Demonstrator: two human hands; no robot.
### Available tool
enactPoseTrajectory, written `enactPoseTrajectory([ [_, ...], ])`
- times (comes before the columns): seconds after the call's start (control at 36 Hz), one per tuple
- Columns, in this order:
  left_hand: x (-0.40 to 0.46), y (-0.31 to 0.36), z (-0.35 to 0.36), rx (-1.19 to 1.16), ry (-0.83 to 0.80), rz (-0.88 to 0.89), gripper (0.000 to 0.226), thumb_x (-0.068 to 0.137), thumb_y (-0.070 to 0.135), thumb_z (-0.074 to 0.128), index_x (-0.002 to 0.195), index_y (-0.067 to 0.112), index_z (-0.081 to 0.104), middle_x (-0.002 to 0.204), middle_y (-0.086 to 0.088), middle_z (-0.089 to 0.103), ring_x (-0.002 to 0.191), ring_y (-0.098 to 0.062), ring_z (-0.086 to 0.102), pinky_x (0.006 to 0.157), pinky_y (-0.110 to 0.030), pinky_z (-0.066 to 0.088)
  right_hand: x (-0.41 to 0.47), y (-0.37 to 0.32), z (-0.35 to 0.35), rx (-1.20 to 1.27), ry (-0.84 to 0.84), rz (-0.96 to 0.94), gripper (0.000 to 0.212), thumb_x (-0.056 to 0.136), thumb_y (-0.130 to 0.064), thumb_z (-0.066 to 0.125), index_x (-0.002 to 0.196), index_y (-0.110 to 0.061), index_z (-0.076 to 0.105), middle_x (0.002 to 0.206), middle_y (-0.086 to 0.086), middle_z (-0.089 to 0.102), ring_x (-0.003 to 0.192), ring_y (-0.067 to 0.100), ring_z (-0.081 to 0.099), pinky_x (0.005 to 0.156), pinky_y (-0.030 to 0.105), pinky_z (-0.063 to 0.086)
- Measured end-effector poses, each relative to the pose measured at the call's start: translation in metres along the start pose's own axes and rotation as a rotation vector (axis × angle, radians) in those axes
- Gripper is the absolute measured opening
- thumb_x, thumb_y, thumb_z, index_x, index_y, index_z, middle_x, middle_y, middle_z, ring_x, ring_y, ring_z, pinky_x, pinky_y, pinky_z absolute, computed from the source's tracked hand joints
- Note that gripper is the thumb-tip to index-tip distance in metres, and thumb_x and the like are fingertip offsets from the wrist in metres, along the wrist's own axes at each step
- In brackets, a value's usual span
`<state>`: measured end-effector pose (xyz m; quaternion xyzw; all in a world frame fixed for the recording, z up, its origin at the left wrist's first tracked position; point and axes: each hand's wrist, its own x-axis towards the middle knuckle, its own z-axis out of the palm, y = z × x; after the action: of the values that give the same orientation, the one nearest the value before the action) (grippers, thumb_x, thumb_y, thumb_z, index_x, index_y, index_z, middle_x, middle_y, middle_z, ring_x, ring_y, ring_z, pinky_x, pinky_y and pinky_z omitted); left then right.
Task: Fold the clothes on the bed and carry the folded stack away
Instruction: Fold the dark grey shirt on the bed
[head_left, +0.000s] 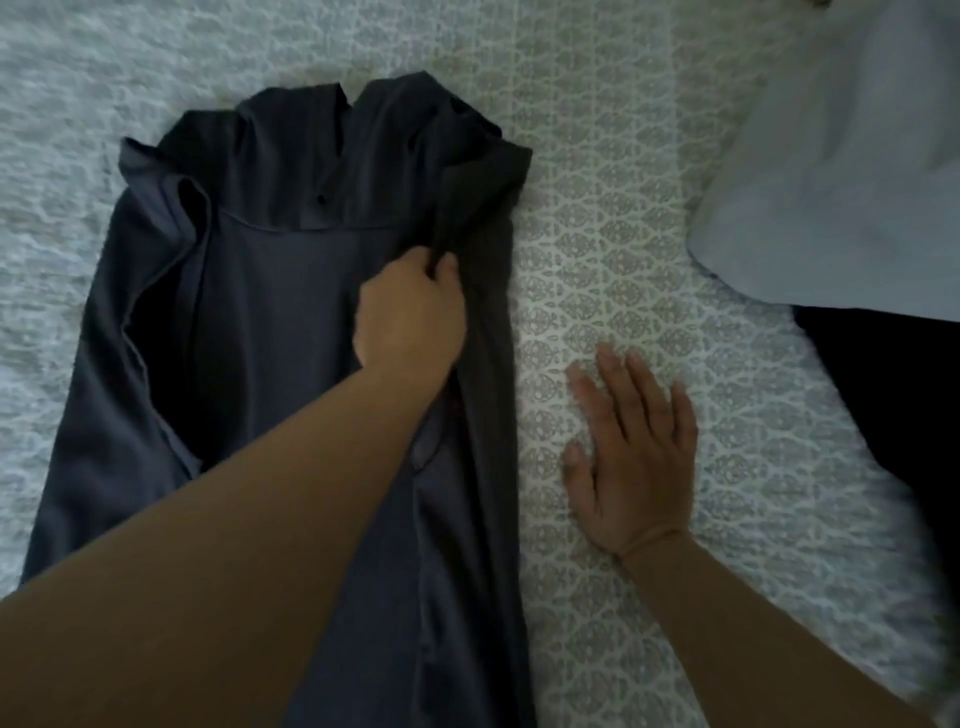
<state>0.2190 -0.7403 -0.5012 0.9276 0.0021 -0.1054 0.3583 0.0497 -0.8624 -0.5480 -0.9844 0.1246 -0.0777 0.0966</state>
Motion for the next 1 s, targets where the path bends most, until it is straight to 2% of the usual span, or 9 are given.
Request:
enactPoseTrajectory([
  [0.11, -0.007, -0.006, -0.013, 0.099, -0.077, 0.088, 0.063, 0.096, 0.047, 0.045, 0.15, 0.024, 0.02, 0.144, -0.01, 0.035, 0.124, -0.027, 0.042, 0.098, -0.036, 0.037, 0.001, -0.001, 0.0, 0.023, -0.015, 0.007, 0.062, 0.083, -0.039, 0.037, 0.141, -0.019, 0.041, 0.152, 0.007, 0.031, 0.141, 0.025, 0.022, 0.113, 0.053, 0.012],
  [0.28, -0.083, -0.025, -0.008, 0.26, -0.033, 0.354, 0.095, 0.083, 0.048, 0.061, 0.152, 0.026, 0.001, 0.154, -0.008, 0.012, 0.138, -0.026, 0.019, 0.111, -0.04, 0.025, 0.0, -0.003, -0.003, 0.035, -0.022, 0.014, 0.062, 0.083, -0.038, 0.036, 0.142, -0.017, 0.042, 0.152, 0.008, 0.033, 0.141, 0.026, 0.024, 0.114, 0.05, 0.009],
  [0.44, -0.123, -0.059, -0.015, 0.013, -0.016, 0.096, 0.085, 0.082, 0.032, 0.071, 0.149, 0.024, 0.018, 0.112, 0.01, 0.048, 0.099, -0.006, 0.049, 0.092, -0.028, 0.044, -0.002, -0.003, -0.002, 0.018, -0.034, 0.019, 0.062, 0.085, -0.04, 0.032, 0.143, -0.019, 0.039, 0.154, 0.005, 0.029, 0.143, 0.027, 0.022, 0.116, 0.051, 0.009],
  [0.56, -0.136, -0.067, -0.027, -0.012, -0.044, 0.081, 0.079, 0.086, 0.024, 0.067, 0.149, 0.021, 0.02, 0.088, 0.017, 0.052, 0.082, -0.002, 0.053, 0.081, -0.02, 0.042, -0.001, -0.004, -0.006, -0.008, -0.066, 0.036, 0.063, 0.087, -0.043, 0.026, 0.146, -0.024, 0.033, 0.157, 0.001, 0.023, 0.145, 0.022, 0.015, 0.117, 0.046, 0.004],
  [0.64, -0.149, -0.072, -0.037, -0.054, -0.062, -0.062, 0.067, 0.086, 0.029, 0.067, 0.141, 0.018, 0.031, 0.085, 0.016, 0.057, 0.088, -0.005, 0.054, 0.081, -0.022, 0.039, -0.006, -0.009, -0.011, 0.046, -0.071, 0.113, 0.055, 0.091, -0.041, 0.031, 0.144, -0.028, 0.035, 0.156, -0.002, 0.024, 0.144, 0.02, 0.017, 0.117, 0.043, 0.008],
  [0.72, -0.173, -0.075, -0.043, -0.092, -0.15, -0.259, 0.049, 0.085, 0.046, 0.064, 0.123, 0.018, 0.05, 0.101, 0.005, 0.064, 0.098, -0.013, 0.058, 0.079, -0.023, 0.04, -0.03, -0.025, -0.02, 0.194, 0.055, 0.287, 0.038, 0.088, -0.028, 0.051, 0.125, -0.022, 0.057, 0.138, 0.006, 0.045, 0.125, 0.028, 0.039, 0.103, 0.039, 0.03],
  [0.78, -0.198, -0.083, -0.046, -0.004, -0.214, -0.259, 0.039, 0.083, 0.053, 0.062, 0.108, 0.022, 0.058, 0.093, 0.009, 0.062, 0.083, -0.008, 0.057, 0.072, -0.02, 0.042, -0.059, -0.042, -0.026, 0.342, 0.137, 0.433, 0.025, 0.086, -0.019, 0.056, 0.109, -0.014, 0.065, 0.118, 0.011, 0.052, 0.108, 0.028, 0.048, 0.093, 0.033, 0.037],
  [0.89, -0.252, -0.106, -0.055, 0.034, -0.368, -0.283, 0.029, 0.082, 0.05, 0.065, 0.093, 0.024, 0.063, 0.096, -0.001, 0.069, 0.092, -0.022, 0.064, 0.081, -0.03, 0.051, -0.135, -0.079, -0.038, 0.58, 0.089, 0.519, 0.012, 0.088, -0.016, 0.058, 0.095, -0.009, 0.065, 0.088, 0.006, 0.06, 0.082, 0.023, 0.056, 0.074, 0.025, 0.037],
  [1.0, -0.314, -0.128, -0.058, 0.014, -0.446, -0.33, 0.027, 0.084, 0.043, 0.066, 0.072, 0.019, 0.062, 0.077, -0.002, 0.065, 0.088, -0.024, 0.065, 0.068, -0.029, 0.045, -0.223, -0.114, -0.054, 0.697, 0.012, 0.55, 0.012, 0.088, -0.015, 0.061, 0.099, -0.013, 0.063, 0.072, -0.014, 0.054, 0.068, 0.009, 0.054, 0.064, 0.012, 0.035],
])
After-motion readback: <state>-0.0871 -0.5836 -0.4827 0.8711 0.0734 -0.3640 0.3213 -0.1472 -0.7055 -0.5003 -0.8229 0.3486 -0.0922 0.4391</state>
